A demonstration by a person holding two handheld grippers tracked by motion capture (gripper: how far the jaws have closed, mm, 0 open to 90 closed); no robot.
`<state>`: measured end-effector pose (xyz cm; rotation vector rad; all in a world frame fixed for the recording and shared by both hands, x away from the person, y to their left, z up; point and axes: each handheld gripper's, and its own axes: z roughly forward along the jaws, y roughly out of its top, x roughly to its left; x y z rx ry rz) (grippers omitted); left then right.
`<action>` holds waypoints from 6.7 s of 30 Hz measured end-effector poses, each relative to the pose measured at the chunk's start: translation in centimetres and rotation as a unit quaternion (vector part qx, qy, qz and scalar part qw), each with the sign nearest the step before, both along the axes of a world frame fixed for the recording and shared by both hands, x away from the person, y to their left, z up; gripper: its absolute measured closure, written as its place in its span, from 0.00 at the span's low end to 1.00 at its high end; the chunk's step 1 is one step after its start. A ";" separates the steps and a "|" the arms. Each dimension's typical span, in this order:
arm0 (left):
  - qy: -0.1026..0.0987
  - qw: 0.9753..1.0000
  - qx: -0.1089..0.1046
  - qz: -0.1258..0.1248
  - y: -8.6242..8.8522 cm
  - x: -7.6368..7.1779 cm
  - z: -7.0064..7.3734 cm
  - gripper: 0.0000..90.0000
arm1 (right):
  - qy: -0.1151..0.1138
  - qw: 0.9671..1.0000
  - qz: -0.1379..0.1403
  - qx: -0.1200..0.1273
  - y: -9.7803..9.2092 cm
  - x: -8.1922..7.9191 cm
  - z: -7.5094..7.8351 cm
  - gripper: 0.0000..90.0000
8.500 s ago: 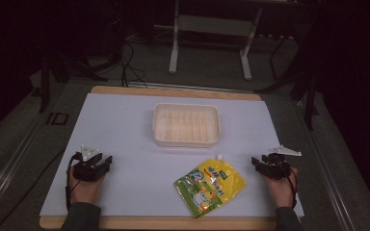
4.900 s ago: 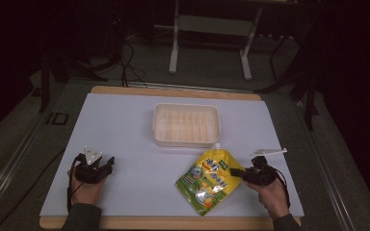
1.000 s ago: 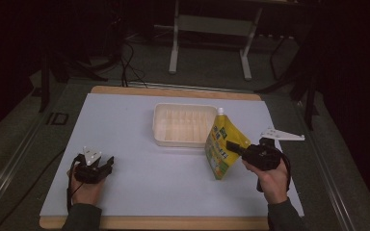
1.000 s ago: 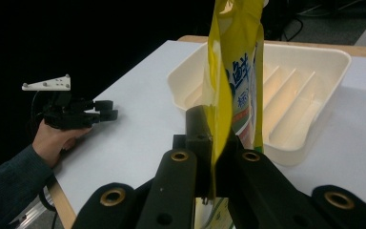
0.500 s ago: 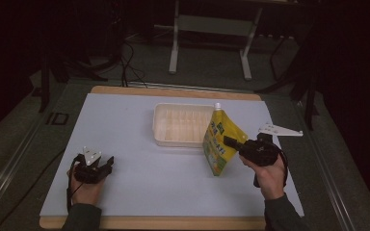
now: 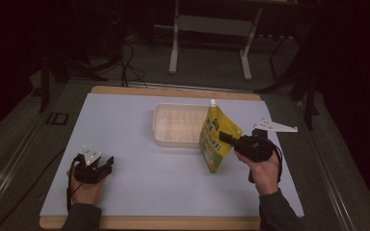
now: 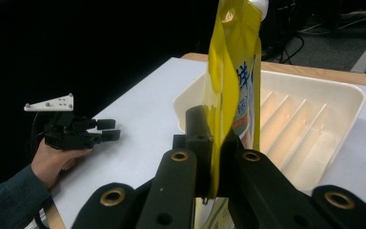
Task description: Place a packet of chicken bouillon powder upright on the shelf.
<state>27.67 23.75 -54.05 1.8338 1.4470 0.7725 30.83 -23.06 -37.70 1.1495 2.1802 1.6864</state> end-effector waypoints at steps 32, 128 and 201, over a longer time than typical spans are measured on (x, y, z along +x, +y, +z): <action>0.000 1.000 -0.001 0.000 0.0 0.0 0.0 0.54 | -0.016 0.999 -0.021 0.026 2.6 2.2 0.6 1.00; -0.002 1.000 -0.009 0.003 0.1 0.0 0.0 0.54 | -0.087 0.987 -0.135 0.024 6.2 8.3 -1.2 1.00; -0.003 1.000 -0.011 0.003 0.2 0.0 0.0 0.54 | -0.049 0.982 -0.158 -0.087 11.1 9.7 -4.5 1.00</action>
